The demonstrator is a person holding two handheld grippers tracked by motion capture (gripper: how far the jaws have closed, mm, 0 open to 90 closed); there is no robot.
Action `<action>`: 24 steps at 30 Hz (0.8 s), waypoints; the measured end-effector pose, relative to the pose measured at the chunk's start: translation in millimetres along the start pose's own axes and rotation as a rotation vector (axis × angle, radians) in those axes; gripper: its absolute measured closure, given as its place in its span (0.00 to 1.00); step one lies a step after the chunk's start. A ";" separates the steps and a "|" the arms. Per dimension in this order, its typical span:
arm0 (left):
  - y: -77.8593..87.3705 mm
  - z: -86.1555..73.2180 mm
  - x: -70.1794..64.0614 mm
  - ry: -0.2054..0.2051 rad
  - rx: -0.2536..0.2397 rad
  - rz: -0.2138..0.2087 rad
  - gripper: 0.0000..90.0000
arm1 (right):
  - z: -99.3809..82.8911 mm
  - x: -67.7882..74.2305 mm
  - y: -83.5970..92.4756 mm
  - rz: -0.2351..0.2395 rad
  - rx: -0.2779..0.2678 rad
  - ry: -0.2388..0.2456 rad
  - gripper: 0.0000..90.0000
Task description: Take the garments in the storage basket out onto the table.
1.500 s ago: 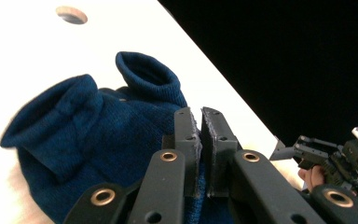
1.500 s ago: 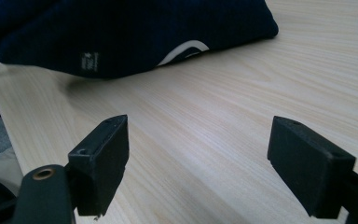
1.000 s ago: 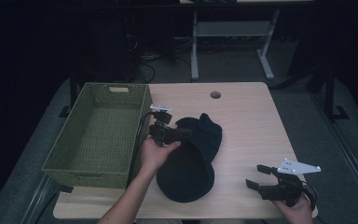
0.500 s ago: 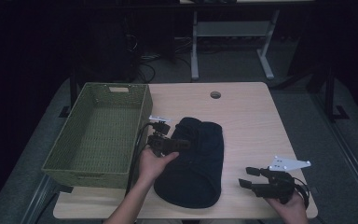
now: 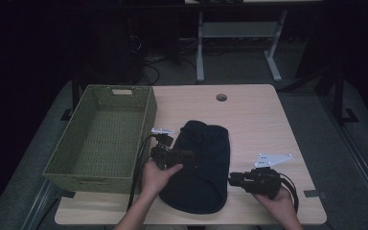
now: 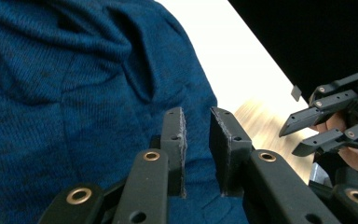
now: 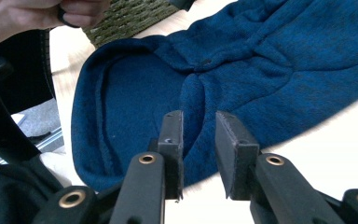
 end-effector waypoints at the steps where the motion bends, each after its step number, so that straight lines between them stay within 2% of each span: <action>1: -0.3 -1.1 0.3 -0.001 0.002 0.002 0.84 | 0.0 0.0 0.0 0.000 0.000 0.000 0.81; 12: -6.7 -10.2 5.7 0.010 0.017 0.006 0.85 | 12.1 -2.2 -28.2 0.047 0.051 -0.027 0.89; 17: -10.4 -14.7 8.9 0.022 0.029 0.012 0.85 | 12.2 -5.3 -45.9 0.037 0.129 -0.029 0.92; 20: -12.9 -17.0 8.8 0.021 0.041 0.022 0.86 | 11.0 -6.2 -50.5 0.031 0.160 -0.035 0.92; 24: -16.2 -18.2 10.1 0.030 0.047 0.018 0.85 | 10.1 -10.2 -52.4 0.052 0.173 -0.054 0.92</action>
Point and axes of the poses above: each handheld gripper's, and its own axes: y roughly backward along the jaws, z roughly out of its top, x roughly to its left, the point moved 5 cm from there along -y, roughly forward along the jaws, and after that the axes turned 15 degrees about x, right-handed, at the moved point
